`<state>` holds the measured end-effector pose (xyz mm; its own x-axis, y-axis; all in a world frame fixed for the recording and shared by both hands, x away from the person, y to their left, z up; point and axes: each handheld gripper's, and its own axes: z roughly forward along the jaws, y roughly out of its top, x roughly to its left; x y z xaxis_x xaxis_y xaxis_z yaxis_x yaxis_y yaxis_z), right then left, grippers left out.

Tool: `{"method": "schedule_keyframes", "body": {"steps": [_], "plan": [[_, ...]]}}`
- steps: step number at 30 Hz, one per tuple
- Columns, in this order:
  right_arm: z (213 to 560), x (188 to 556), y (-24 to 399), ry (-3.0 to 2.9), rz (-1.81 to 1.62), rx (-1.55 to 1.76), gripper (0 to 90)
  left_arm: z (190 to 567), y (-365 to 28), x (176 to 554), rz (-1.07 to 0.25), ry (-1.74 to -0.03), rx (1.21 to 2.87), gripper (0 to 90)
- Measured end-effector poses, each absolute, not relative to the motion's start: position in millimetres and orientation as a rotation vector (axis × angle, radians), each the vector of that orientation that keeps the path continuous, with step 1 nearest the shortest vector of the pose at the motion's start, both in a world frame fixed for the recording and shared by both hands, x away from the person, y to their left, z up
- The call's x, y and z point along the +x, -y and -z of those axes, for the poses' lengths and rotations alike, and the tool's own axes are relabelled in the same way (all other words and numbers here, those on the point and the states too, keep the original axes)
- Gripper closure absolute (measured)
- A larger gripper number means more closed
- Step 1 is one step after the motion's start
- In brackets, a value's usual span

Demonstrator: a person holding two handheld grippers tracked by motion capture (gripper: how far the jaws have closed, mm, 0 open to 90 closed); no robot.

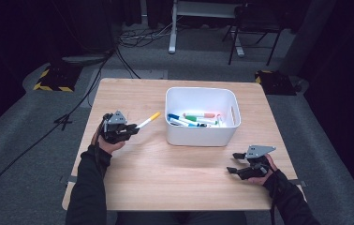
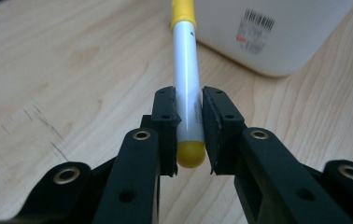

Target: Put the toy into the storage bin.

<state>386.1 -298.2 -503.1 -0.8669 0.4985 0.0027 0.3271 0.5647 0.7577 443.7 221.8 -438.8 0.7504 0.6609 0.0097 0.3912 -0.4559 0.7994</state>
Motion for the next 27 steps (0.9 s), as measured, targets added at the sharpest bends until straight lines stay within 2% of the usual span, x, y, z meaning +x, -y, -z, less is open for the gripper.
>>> {"method": "schedule_keyframes", "body": {"steps": [16,27], "plan": [[503,386,298,-2.587,-1.187,0.689,32.0,350,-212,448,-0.528,-0.669,2.002,75.8],[503,386,298,-2.586,-1.186,0.690,32.0,320,-177,453,-0.502,-0.556,2.017,75.7]]}}
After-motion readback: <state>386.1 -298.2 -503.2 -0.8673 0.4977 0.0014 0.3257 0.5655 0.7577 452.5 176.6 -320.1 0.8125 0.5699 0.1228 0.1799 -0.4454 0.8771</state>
